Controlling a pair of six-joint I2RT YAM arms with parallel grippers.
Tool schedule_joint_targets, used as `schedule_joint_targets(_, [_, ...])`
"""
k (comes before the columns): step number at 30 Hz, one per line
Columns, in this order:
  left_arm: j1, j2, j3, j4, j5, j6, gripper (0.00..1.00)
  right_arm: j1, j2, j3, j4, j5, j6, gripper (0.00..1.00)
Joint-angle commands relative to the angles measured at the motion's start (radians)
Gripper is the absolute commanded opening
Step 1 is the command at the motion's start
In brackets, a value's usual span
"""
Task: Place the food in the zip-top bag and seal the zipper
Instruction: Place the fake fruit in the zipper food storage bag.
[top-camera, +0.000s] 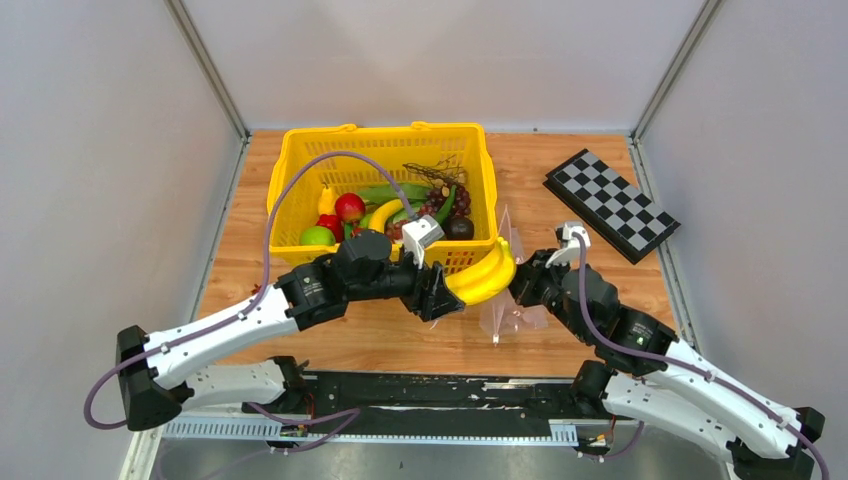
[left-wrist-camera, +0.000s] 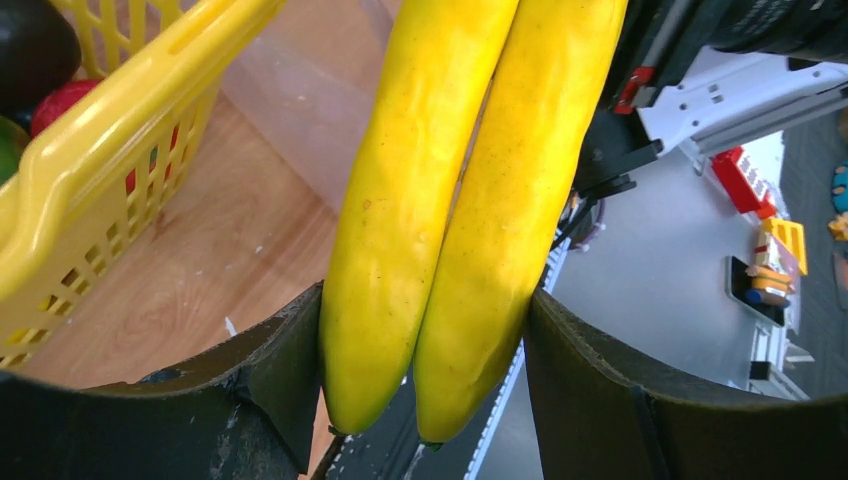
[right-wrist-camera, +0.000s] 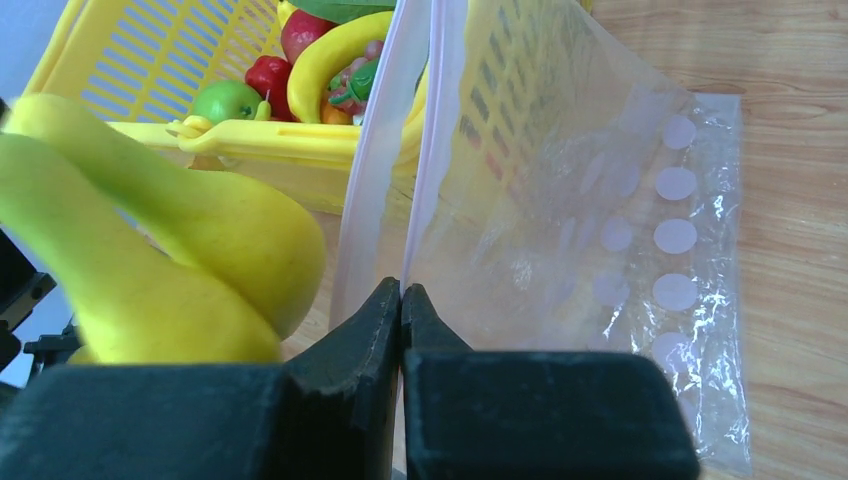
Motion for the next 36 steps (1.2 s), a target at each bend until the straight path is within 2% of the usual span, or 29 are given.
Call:
schedule_joint_targets(1, [-0.054,0.032,0.06,-0.102,-0.156,0.011,0.11,-0.003,-0.072,-0.045,0.119,-0.013,-0.034,0.03])
schedule_joint_targets(6, [-0.131,0.141,0.182,-0.253,-0.332,0.065,0.11,-0.002,-0.088,-0.052,0.127,-0.033,-0.055,0.04])
schedule_joint_targets(13, [-0.233,0.257,0.351,-0.421,-0.552,0.075,0.1,-0.002,-0.022,0.011,-0.019,0.033,-0.067,0.02])
schedule_joint_targets(20, [-0.257,0.306,0.48,-0.626,-0.735,0.073,0.11,0.0,0.072,0.101,-0.143,0.11,-0.102,0.01])
schedule_joint_targets(25, [-0.264,0.363,0.585,-0.726,-0.782,0.074,0.12,0.007,0.082,0.137,-0.146,0.108,-0.126,0.01])
schedule_joint_targets(28, [-0.269,0.371,0.592,-0.695,-0.764,0.063,0.12,0.008,0.085,0.142,-0.13,0.088,-0.129,0.02])
schedule_joint_targets(36, [-0.269,0.312,0.496,-0.435,-0.679,0.019,0.12,0.018,0.081,0.103,-0.084,0.068,-0.097,0.03])
